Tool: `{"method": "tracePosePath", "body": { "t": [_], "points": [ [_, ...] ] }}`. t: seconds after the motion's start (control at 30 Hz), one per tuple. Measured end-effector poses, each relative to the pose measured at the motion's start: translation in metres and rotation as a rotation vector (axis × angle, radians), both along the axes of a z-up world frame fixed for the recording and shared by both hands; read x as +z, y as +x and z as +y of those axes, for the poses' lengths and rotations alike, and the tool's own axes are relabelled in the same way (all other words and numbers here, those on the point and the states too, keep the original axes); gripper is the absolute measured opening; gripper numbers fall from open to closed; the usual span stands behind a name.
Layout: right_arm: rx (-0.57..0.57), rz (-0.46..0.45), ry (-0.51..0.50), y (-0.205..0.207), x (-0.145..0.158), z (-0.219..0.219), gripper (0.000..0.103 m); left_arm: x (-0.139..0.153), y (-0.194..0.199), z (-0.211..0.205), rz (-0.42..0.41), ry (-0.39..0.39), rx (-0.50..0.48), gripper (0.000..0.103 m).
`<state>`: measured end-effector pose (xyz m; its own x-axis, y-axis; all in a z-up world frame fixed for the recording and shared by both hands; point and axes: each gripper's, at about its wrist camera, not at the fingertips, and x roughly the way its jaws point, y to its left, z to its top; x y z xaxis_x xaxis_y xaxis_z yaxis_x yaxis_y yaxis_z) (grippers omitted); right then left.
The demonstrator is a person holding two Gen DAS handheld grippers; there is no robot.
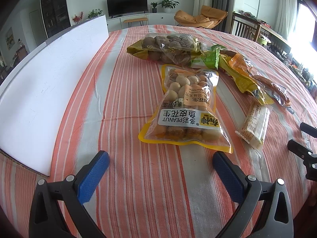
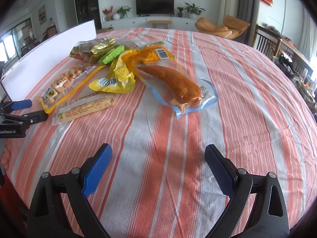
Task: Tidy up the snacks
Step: 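Move both tools back over the remaining snacks, then grasp the clear bag of quail eggs with the left tool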
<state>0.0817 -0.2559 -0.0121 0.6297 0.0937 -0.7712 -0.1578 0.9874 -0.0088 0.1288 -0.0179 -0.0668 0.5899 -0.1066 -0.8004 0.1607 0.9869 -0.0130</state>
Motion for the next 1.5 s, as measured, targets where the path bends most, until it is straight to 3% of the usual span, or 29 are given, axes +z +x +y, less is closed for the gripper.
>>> {"method": "tracePosePath", "body": {
  "t": [0.1,0.27,0.37,0.57,0.77,0.87,0.97,1.0,1.1,1.17,1.27,1.4,1.5],
  "points": [
    [-0.031,0.023,0.001,0.000,0.006,-0.004,0.095,0.001,0.000,0.000,0.000,-0.001,0.001,0.103],
    [-0.102,-0.032,-0.024,-0.004,0.019,-0.019,0.095,0.000,0.000,0.000,0.000,-0.002,0.001,0.103],
    [-0.103,0.052,-0.009,0.009,0.013,-0.026,0.095,0.000,0.000,0.000,0.000,-0.001,0.001,0.103],
    [-0.031,0.163,-0.077,0.049,0.008,-0.030,0.095,0.000,0.000,0.000,0.000,-0.001,0.001,0.103],
    [-0.035,0.121,-0.020,0.061,0.004,-0.037,0.097,0.001,-0.001,0.001,0.009,0.002,-0.010,0.103],
    [-0.044,0.066,-0.012,0.054,0.001,-0.037,0.097,0.004,-0.008,0.008,0.083,0.006,-0.020,0.103],
    [-0.045,0.065,-0.013,0.054,0.001,-0.036,0.097,0.021,-0.011,0.021,0.132,-0.104,0.035,0.103],
    [-0.045,0.066,-0.014,0.054,0.000,-0.036,0.097,0.033,-0.007,0.024,0.130,-0.176,0.053,0.103],
    [-0.043,0.067,-0.013,0.053,0.000,-0.037,0.098,0.067,0.028,0.020,0.140,-0.310,0.096,0.103],
    [-0.043,0.067,-0.012,0.052,0.000,-0.037,0.098,0.080,0.062,0.009,0.168,-0.348,0.110,0.103],
    [-0.043,0.067,-0.012,0.052,0.000,-0.037,0.098,0.084,0.129,-0.018,0.243,-0.337,0.125,0.103],
    [-0.043,0.067,-0.012,0.052,0.001,-0.037,0.098,0.068,0.206,-0.038,0.333,-0.303,0.252,0.102],
    [-0.043,0.067,-0.012,0.052,0.001,-0.037,0.098,0.048,0.237,-0.044,0.386,-0.258,0.340,0.102]
  ]
}}
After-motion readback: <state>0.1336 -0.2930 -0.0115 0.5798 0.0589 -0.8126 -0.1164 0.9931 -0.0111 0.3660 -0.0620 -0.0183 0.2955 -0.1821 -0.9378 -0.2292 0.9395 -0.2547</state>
